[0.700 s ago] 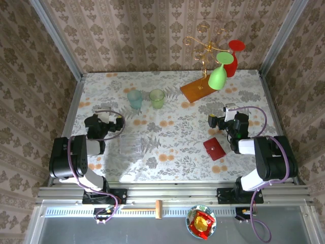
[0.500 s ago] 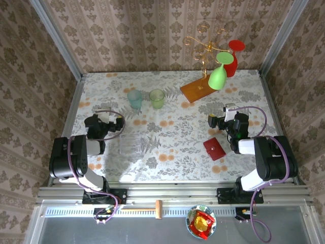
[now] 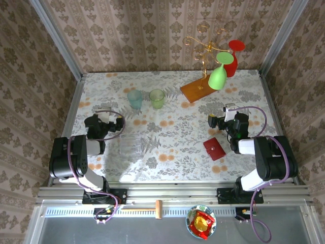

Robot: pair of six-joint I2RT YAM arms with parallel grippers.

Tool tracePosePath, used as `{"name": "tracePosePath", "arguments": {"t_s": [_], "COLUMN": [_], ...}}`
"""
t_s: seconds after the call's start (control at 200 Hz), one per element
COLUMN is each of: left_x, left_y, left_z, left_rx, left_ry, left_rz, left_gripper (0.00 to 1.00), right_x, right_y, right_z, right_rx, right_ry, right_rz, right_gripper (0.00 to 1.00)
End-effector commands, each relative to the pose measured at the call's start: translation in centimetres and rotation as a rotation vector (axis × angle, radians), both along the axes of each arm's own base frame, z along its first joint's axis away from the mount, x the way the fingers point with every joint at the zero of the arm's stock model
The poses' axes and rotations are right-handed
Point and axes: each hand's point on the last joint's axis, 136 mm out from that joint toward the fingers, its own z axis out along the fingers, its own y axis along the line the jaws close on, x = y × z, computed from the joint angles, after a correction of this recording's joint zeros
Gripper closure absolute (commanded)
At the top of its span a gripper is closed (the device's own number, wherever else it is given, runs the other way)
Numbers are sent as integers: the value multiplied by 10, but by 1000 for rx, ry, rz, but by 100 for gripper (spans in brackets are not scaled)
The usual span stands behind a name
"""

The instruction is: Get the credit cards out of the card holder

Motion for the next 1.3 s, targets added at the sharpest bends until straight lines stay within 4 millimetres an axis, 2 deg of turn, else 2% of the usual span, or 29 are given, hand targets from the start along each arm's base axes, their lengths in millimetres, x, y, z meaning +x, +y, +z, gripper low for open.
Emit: {"name": "tracePosePath", "arguments": {"t_s": [0.0,0.55,0.725,0.975,1.035,1.045,1.065,1.195,1.295], "left_x": [-1,1,1,-10,-12,-13,-13,-17,-19], "left_y": [1,10,13,23,26,27,28,40,43], "left_z": [4,3,4,27,34,35,38,50,62], "left_rx": [9,3,19,47,52,53,53,35,-20], "left_ry": [-27,-23,-25,-73,-82,-84,-84,-51,-34], "left_rz": [-8,44,77,177,204,210,219,305,344], "left_gripper": [0,0,0,0,0,0,0,0,0], "right_x": [1,1,3,8,7,6,5,-5,-19], "right_y": [-1,-2,-7,-6,-7,-7,-8,-2,5], "right_z": [4,4,5,26,22,30,33,33,34], "right_rx": [-9,-8,-13,-21,-21,-18,-9,47,-2], "right_ry": [-25,-26,-24,74,109,94,101,186,242], "right_rz": [7,7,-31,-44,-61,-66,-74,-89,-94], "right_gripper": [0,0,0,0,0,0,0,0,2]}}
